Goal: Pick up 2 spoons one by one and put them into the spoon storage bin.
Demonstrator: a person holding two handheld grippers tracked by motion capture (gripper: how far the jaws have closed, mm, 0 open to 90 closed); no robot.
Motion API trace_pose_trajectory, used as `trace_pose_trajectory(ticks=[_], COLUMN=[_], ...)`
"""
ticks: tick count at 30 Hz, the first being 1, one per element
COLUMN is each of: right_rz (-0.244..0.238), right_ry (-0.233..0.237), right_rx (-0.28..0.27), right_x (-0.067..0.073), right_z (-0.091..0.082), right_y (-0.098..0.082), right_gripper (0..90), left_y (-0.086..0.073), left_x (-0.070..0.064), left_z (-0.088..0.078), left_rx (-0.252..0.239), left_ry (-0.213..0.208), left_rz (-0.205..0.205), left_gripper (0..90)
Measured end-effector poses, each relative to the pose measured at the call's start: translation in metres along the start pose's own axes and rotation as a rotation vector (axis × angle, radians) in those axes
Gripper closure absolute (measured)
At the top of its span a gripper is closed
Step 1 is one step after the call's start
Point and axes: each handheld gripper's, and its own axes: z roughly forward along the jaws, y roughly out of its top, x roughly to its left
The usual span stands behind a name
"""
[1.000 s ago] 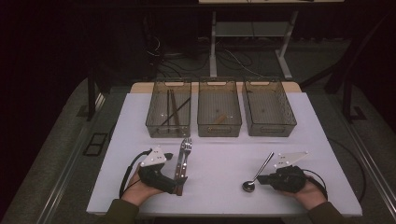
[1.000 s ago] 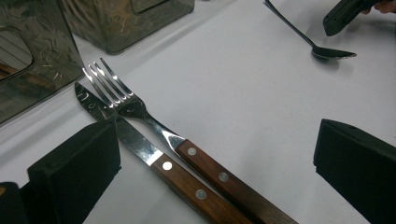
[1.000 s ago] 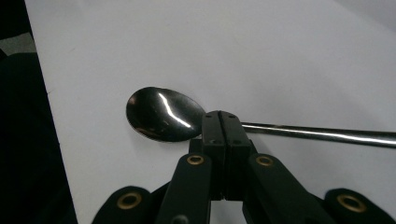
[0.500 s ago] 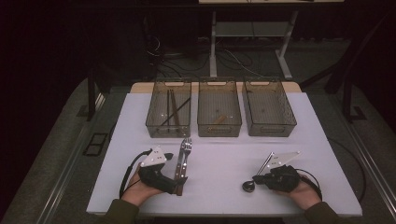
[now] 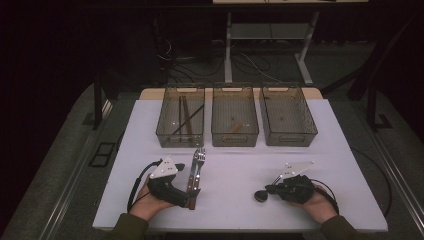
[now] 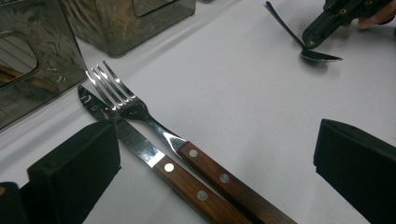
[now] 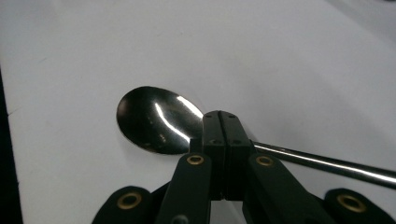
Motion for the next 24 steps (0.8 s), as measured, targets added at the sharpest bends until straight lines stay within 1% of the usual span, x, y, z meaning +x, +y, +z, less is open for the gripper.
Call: trace_pose_trajectory(ticks=[12, 18, 24], right_rz=[0.008, 0.002, 0.011], right_ry=[-0.012, -0.029, -0.050], right_rx=[-0.025, -0.036, -0.046], right_x=[-0.005, -0.009, -0.013], right_z=[0.014, 0.022, 0.029], right_y=[0.013, 0.021, 0.029], right_gripper=[89.8, 89.8, 89.8], left_y=[0.000, 0.000, 0.000], left_x=[0.000, 0.000, 0.000], left_z=[0.000, 0.000, 0.000], left_rx=[0.001, 0.002, 0.000], left_ry=[-0.001, -0.002, -0.003], left_rz=[0.001, 0.002, 0.001], left_gripper=[0.0, 0.0, 0.0])
